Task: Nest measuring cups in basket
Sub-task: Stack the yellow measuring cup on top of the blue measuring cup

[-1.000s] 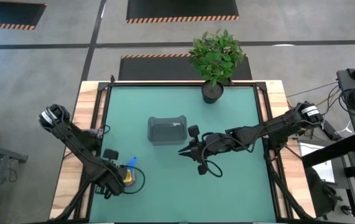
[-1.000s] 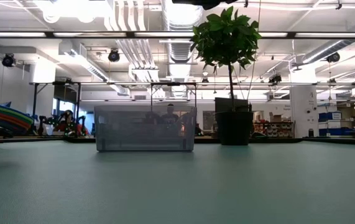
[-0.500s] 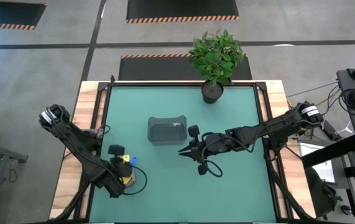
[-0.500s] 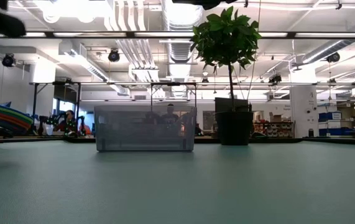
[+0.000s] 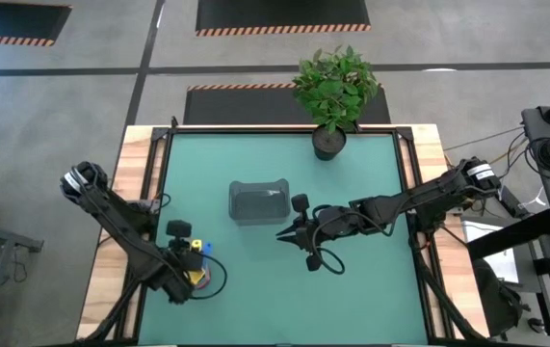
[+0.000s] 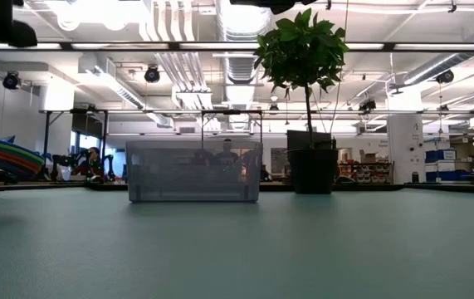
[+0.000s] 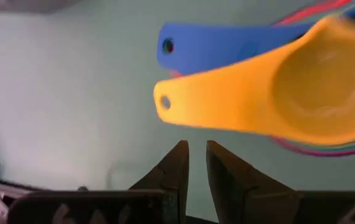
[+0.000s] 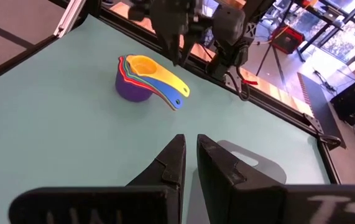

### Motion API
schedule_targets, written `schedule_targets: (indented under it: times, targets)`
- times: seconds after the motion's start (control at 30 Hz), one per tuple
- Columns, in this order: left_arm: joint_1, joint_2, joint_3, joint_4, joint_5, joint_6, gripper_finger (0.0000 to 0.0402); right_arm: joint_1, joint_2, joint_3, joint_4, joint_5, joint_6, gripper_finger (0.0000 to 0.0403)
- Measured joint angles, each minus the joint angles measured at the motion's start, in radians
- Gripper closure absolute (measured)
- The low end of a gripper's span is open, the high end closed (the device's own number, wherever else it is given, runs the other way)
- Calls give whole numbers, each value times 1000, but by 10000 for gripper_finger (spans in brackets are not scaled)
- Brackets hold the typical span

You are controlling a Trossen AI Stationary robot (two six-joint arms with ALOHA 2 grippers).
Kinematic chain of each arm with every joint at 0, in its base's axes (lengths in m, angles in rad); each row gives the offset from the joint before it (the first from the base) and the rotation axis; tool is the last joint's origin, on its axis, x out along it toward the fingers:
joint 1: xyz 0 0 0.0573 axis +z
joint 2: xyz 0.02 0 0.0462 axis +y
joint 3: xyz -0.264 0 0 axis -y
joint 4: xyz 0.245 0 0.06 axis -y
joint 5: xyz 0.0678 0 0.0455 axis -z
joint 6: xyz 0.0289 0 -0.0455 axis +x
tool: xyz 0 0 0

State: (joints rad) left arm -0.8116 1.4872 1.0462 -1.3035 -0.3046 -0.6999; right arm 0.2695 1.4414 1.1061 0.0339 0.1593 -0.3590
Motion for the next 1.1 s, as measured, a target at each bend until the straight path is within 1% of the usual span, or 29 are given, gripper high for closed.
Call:
schedule_targets:
  times: [0.17, 0.33, 0.43, 1.0, 1.1]
  targets:
    - [0, 0, -65, 23, 0, -30, 363, 0, 0, 0, -2, 0, 0, 374]
    - [1, 0, -92, 111, -1, -17, 363, 0, 0, 0, -2, 0, 0, 374]
    - [2, 0, -93, 137, -11, -16, 363, 0, 0, 0, -2, 0, 0, 374]
    - [2, 0, -71, 150, -30, 7, 363, 0, 0, 0, -2, 0, 0, 374]
    - [2, 0, -71, 150, -47, 9, 363, 0, 0, 0, -2, 0, 1, 374]
